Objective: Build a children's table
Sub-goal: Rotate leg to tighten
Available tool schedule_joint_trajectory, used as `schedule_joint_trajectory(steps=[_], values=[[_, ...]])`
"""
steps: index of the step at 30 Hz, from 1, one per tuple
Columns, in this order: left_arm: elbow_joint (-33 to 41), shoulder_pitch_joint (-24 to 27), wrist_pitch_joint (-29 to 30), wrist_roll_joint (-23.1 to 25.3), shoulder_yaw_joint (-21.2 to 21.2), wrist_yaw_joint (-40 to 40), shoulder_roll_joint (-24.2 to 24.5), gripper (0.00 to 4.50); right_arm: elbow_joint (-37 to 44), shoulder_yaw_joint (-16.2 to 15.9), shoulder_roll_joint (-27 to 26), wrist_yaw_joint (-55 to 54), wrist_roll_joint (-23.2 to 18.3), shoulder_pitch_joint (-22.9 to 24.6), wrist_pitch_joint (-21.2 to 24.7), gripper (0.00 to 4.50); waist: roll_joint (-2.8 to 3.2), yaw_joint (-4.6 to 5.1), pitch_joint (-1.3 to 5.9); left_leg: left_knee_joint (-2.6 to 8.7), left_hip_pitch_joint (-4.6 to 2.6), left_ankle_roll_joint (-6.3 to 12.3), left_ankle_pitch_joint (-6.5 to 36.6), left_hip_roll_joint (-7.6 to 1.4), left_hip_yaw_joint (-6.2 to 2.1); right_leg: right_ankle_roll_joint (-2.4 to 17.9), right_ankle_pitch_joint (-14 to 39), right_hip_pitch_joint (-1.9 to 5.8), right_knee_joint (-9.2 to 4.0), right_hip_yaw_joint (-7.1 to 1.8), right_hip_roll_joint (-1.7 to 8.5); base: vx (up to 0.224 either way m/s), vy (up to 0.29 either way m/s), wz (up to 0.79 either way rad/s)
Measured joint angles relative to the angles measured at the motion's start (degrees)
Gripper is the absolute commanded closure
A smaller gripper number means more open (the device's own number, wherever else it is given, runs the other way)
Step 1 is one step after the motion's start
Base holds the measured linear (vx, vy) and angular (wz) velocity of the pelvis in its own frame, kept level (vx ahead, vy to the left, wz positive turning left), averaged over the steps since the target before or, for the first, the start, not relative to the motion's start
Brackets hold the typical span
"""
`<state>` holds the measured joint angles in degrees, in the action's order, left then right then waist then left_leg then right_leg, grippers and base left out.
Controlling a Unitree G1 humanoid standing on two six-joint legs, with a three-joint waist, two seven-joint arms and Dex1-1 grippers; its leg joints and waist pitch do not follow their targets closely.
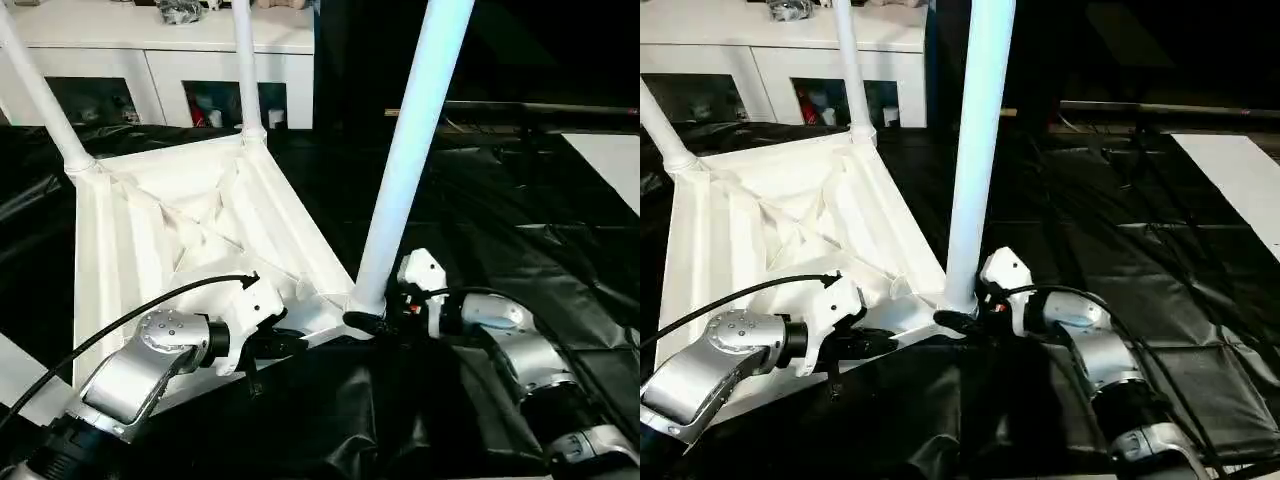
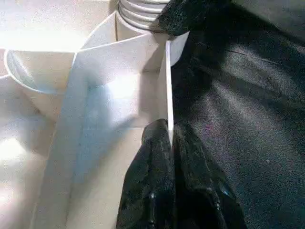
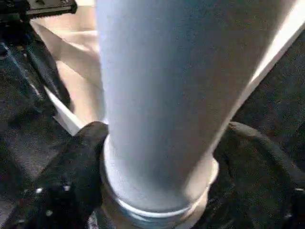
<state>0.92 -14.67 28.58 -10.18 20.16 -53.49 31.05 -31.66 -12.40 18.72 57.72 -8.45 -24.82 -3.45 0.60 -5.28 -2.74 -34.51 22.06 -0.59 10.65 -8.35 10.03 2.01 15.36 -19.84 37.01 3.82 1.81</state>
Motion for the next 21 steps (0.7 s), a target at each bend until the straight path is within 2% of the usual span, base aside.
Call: schedule_joint_trajectory(steps=[2, 5, 12, 16, 21], values=[[0.0, 0.0, 0.0, 0.0, 0.0, 0.0, 0.0, 4.50, -0.3, 0.0, 0.0, 0.1, 0.0, 0.0, -0.5, 1.08, 0.00, 0.00, 0.00, 0.00, 0.00, 0.00, 0.0, 0.00, 0.00, 0.0, 0.0, 0.00, 0.00, 0.00, 0.00, 0.000, 0.000, 0.00], [0.0, 0.0, 0.0, 0.1, 0.0, 0.0, 0.0, 4.50, -0.7, 0.0, -0.3, 0.5, 0.0, -0.1, -1.1, 1.17, 0.00, 0.04, 0.00, 0.00, -0.01, 0.00, 0.0, -0.01, 0.00, 0.0, 0.0, 0.00, 0.00, 0.00, 0.00, 0.000, 0.000, 0.00], [-0.2, 0.0, -0.1, 0.3, 0.0, 0.0, 0.0, 4.50, -1.9, 0.2, -0.6, 1.4, -0.6, -0.2, -2.0, 1.76, -0.01, 0.09, 0.00, 0.01, -0.02, 0.00, 0.0, -0.01, 0.00, 0.1, 0.0, 0.00, 0.00, 0.00, 0.00, 0.000, 0.000, 0.00], [-0.9, -0.4, -0.1, 0.3, -0.2, 0.0, -0.5, 4.50, -2.5, 0.8, -1.5, 0.2, -0.7, -0.1, -2.0, 1.78, -0.01, 0.18, -0.01, 0.02, -0.06, 0.00, 0.0, -0.01, 0.01, 0.1, -0.1, 0.00, 0.00, -0.01, 0.00, 0.000, 0.000, 0.00], [-3.6, -2.3, 0.3, 1.6, -0.9, 2.5, -3.5, 4.50, -4.7, 3.3, -5.4, -8.2, -0.6, -0.1, -1.8, 1.79, -0.09, 0.46, -0.06, 0.06, -0.18, -0.01, 0.0, -0.02, 0.01, 0.2, -0.2, -0.02, 0.01, -0.01, 0.00, 0.000, 0.000, 0.00]])
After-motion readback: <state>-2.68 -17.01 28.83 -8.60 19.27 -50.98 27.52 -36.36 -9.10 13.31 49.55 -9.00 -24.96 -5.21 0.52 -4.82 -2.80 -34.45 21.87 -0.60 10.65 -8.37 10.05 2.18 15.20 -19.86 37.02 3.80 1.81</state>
